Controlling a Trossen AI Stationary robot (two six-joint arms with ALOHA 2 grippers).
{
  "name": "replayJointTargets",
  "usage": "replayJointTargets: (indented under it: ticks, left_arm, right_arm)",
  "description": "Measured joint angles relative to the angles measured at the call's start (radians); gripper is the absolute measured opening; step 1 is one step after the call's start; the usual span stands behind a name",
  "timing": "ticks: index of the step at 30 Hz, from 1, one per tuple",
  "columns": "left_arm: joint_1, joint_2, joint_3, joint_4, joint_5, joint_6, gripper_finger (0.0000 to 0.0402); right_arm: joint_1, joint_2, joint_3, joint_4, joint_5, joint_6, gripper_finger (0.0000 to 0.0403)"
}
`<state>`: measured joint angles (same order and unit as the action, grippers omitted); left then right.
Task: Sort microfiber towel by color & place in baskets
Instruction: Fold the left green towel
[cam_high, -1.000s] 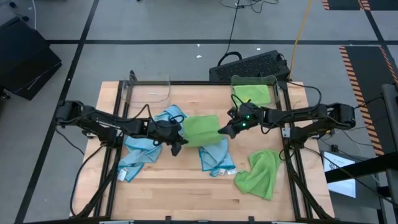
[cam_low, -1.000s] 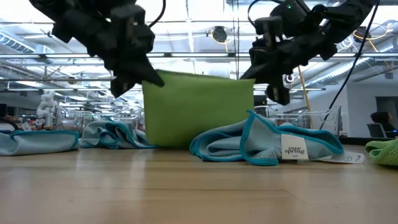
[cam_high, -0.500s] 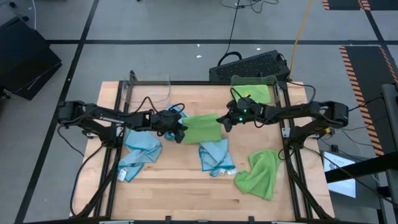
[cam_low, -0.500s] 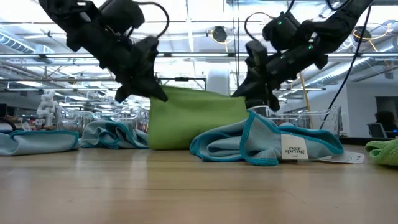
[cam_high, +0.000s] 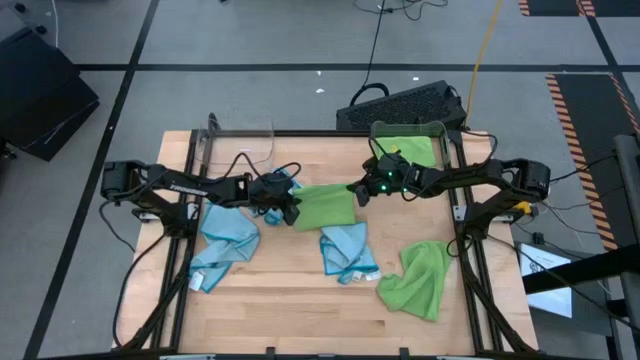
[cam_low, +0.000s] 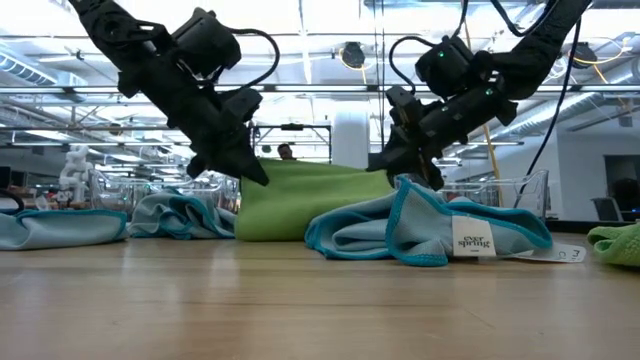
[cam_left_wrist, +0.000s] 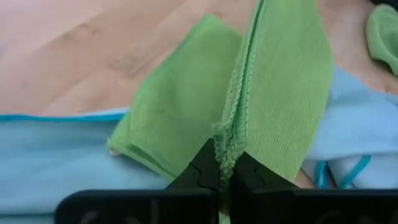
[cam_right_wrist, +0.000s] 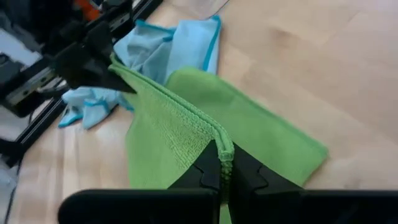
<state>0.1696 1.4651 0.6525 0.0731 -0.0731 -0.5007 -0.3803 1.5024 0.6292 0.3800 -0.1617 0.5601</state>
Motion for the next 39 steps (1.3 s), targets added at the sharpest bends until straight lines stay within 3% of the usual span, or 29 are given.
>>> replayJointTargets:
  ticks: [7,14,20,25,29,39]
  left_arm:
    - [0.026,0.0,0.0,0.001,-0.019,0.001,0.0015]
    - [0.026,0.0,-0.003,-0.018,-0.072,-0.012,0.0019]
    - [0.02,0.0,-0.003,-0.009,-0.164,-0.027,0.0105]
    - [0.037,0.0,-0.002,-0.006,-0.164,-0.06,0.0184]
    - [0.049,-0.007,-0.002,-0.006,-0.114,-0.095,0.0219]
    - [0.056,-0.142,0.05,-0.126,-0.066,-0.126,0.0202]
  right_arm:
    - [-0.005,0.0,0.0,0.003,0.031,-0.02,0.0004]
    - [-0.007,0.001,-0.003,-0.009,0.04,0.007,0.0038]
    - [-0.03,-0.001,-0.003,0.0,0.01,0.05,0.0069]
    - [-0.034,-0.007,-0.002,-0.005,-0.054,0.084,0.0077]
    - [-0.019,-0.009,-0.001,-0.024,-0.102,0.143,0.0077]
    - [0.057,-0.017,-0.001,-0.038,-0.099,0.328,0.0084]
